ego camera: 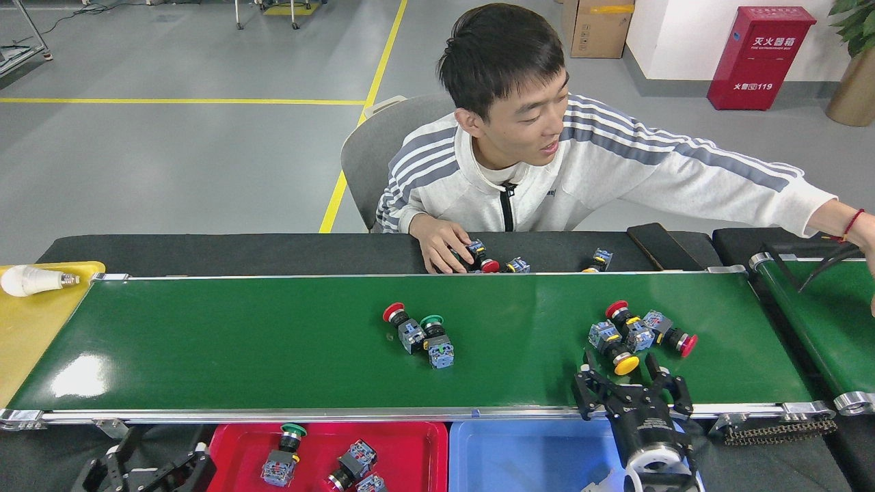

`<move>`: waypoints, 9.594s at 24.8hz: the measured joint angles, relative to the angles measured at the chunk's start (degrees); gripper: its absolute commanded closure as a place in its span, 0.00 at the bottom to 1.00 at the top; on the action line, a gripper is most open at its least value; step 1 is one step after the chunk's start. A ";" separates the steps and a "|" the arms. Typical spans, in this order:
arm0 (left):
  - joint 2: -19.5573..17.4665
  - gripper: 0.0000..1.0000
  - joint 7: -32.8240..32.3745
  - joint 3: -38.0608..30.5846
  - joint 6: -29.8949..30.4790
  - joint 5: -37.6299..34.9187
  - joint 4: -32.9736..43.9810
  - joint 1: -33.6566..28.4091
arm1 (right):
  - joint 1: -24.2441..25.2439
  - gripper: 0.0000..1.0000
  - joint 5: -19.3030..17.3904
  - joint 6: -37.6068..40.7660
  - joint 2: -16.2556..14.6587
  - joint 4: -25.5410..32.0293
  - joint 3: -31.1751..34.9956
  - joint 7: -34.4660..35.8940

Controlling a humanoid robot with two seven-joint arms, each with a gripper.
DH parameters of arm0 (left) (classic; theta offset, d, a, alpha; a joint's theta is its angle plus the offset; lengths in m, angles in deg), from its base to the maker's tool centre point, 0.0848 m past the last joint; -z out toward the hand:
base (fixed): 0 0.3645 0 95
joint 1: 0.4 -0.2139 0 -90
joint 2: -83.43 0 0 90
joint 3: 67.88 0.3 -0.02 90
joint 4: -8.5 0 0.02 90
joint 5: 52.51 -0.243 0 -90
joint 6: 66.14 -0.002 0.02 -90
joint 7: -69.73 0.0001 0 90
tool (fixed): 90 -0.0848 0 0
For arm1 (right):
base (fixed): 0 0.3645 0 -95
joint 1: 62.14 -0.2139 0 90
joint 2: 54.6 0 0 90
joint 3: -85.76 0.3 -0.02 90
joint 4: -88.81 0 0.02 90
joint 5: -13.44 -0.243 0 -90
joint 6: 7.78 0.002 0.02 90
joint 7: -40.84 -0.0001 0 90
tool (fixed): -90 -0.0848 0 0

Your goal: Pick switch part from conveyor to tray

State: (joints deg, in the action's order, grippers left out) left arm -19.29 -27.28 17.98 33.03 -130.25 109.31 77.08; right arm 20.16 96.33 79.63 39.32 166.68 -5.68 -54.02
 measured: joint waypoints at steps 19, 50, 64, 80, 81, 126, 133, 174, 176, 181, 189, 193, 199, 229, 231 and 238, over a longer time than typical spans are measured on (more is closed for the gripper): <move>10.55 0.00 -6.00 14.57 -4.94 -5.65 -11.85 17.02 | -13.40 0.21 -0.37 -0.81 2.15 -16.49 -3.23 -0.50; 10.23 0.22 -5.74 12.66 -17.34 -5.64 -33.90 31.38 | 8.68 0.01 -0.95 38.56 3.40 5.54 -23.03 -0.49; 7.09 0.86 -2.55 11.42 -3.24 -1.63 -16.33 15.21 | 17.54 0.08 -4.78 11.38 1.37 13.35 5.28 7.98; 3.61 0.00 -2.79 -2.20 29.09 1.52 -1.19 -1.00 | 14.61 0.07 -4.91 0.18 -2.17 13.30 7.79 6.64; 3.69 0.00 -2.79 -2.54 26.66 1.53 -1.19 -1.01 | 13.27 0.07 -4.83 -0.51 -2.59 12.32 7.83 6.13; 14.33 0.00 -10.64 18.82 -11.61 -5.64 -20.96 26.61 | 21.85 0.02 -10.74 19.26 0.80 18.76 14.99 4.88; 14.28 0.00 -10.05 18.37 -15.52 -5.64 -29.57 32.09 | 18.90 0.02 -4.75 9.74 -1.00 17.45 13.09 4.87; 3.52 0.00 5.02 2.93 10.19 -3.79 0.12 1.56 | -5.94 0.02 -2.53 -4.19 -1.73 -6.54 -4.17 -3.26; 3.49 0.00 5.18 0.63 2.40 -3.61 0.06 0.96 | -7.05 0.02 -2.53 -4.19 -1.73 -7.90 -4.16 -3.26; 3.47 0.00 5.28 -2.03 -5.66 -3.31 -1.99 -0.62 | -10.28 0.03 -2.52 -4.76 -1.73 -11.58 -4.26 -3.26; 3.47 0.00 5.35 -2.35 -6.84 -3.03 -2.10 -0.58 | -12.72 0.93 -2.51 -6.07 -1.97 -14.70 -8.85 -3.33; 3.47 0.00 5.36 -2.35 -6.88 -3.03 -2.10 -0.58 | -12.64 0.96 -2.55 -5.62 -2.12 -13.92 -9.11 -3.38; 3.36 0.00 5.36 -2.43 -6.89 -3.01 -2.03 -0.58 | -6.28 0.96 -2.54 1.21 -2.27 -1.19 -11.32 -2.41; 2.04 0.00 5.38 -2.44 -2.93 -1.55 -1.79 -1.64 | 20.30 0.00 -2.22 -12.01 -0.92 19.38 -7.45 8.59; 1.64 0.00 5.38 -2.43 -2.82 -1.47 -2.02 -1.64 | 18.12 0.00 -2.20 -12.32 -0.96 19.08 -8.09 8.78; -2.36 0.00 5.38 -2.42 -2.78 2.75 -1.84 -1.67 | 9.13 0.00 -2.06 -12.47 -1.95 16.55 -17.71 -0.69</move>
State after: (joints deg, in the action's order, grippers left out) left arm -21.64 -21.90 15.57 30.25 -127.50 107.46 75.41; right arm 29.28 94.27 67.16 37.38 183.23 -23.39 -54.71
